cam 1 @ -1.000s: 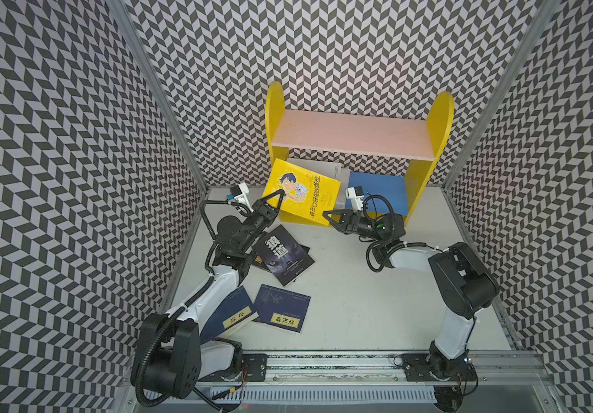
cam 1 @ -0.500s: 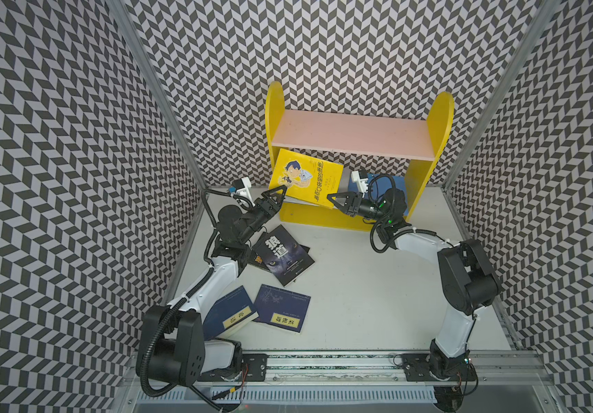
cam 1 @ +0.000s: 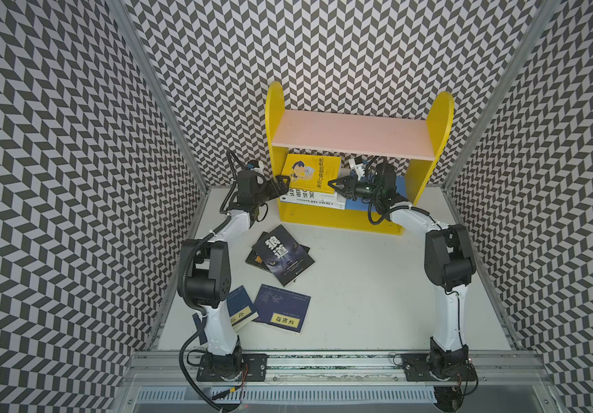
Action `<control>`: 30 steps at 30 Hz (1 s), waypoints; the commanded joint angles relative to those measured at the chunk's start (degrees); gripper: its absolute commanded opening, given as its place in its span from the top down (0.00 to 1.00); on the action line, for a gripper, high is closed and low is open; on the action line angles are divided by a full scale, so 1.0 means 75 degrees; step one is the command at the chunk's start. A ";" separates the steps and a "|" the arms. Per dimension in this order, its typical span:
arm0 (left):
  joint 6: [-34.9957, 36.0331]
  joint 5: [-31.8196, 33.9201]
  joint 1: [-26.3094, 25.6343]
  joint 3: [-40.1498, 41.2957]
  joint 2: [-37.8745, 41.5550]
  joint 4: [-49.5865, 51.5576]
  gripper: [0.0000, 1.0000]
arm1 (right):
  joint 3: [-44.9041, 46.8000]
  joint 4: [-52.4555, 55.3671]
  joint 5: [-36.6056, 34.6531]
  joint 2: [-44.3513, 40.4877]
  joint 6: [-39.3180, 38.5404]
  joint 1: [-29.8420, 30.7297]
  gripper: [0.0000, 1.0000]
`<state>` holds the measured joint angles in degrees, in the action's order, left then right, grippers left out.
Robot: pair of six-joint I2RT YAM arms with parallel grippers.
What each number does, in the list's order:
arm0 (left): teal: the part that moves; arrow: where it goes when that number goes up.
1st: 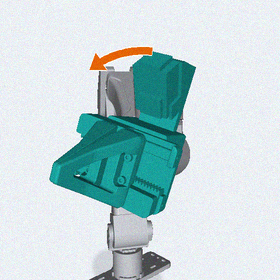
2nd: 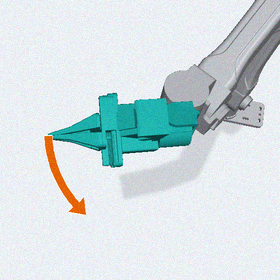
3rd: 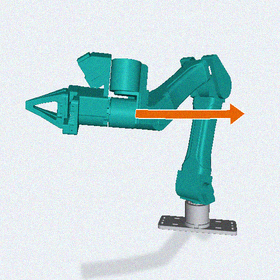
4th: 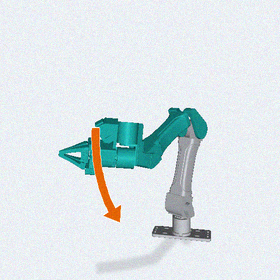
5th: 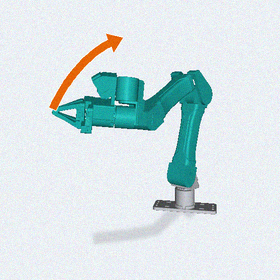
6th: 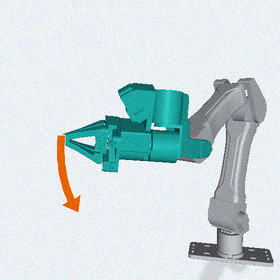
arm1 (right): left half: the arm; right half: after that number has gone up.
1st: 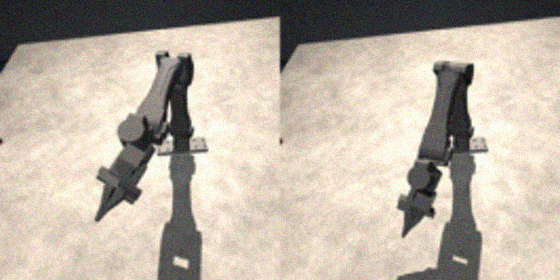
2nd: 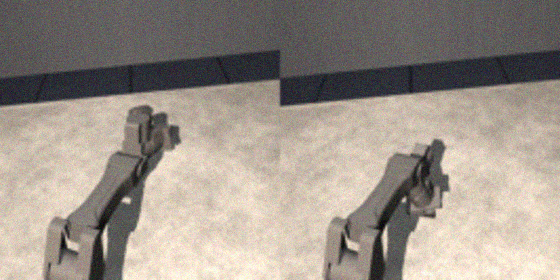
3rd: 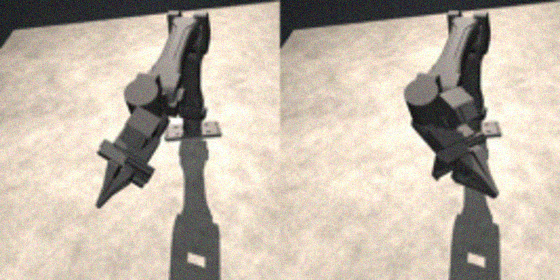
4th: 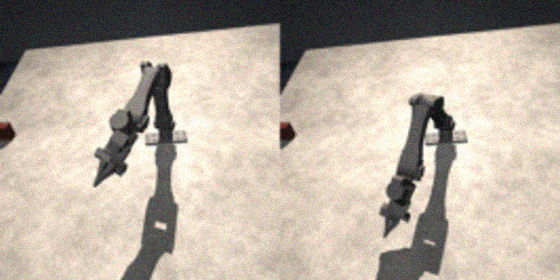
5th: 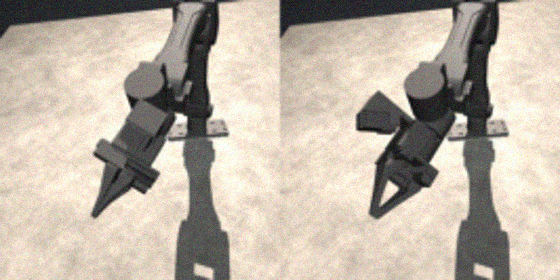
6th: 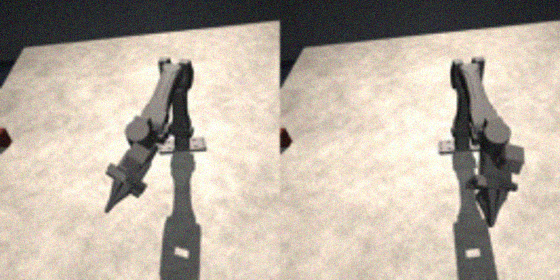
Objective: Stacking books/files
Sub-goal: Place the book at the bookshelf.
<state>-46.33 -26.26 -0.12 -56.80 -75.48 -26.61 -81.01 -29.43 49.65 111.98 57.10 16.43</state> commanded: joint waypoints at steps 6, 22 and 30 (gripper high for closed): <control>0.0888 -0.0190 0.0133 -0.0549 -0.0584 0.0413 0.12 | -0.1344 0.0560 -0.0027 0.0399 -0.0940 -0.0010 0.90; 0.1699 -0.1150 0.0080 -0.1996 -0.2694 0.0619 0.00 | -0.2267 0.1171 0.0475 0.0901 -0.1122 -0.0010 0.89; 0.2035 -0.1123 -0.0234 -0.2475 -0.3330 0.0978 0.00 | -0.2221 0.0873 0.0870 0.1048 -0.0902 -0.0010 0.89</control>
<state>-33.28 -33.85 -0.71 -72.53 -99.72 -20.56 -95.61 -16.82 53.67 119.07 50.50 16.75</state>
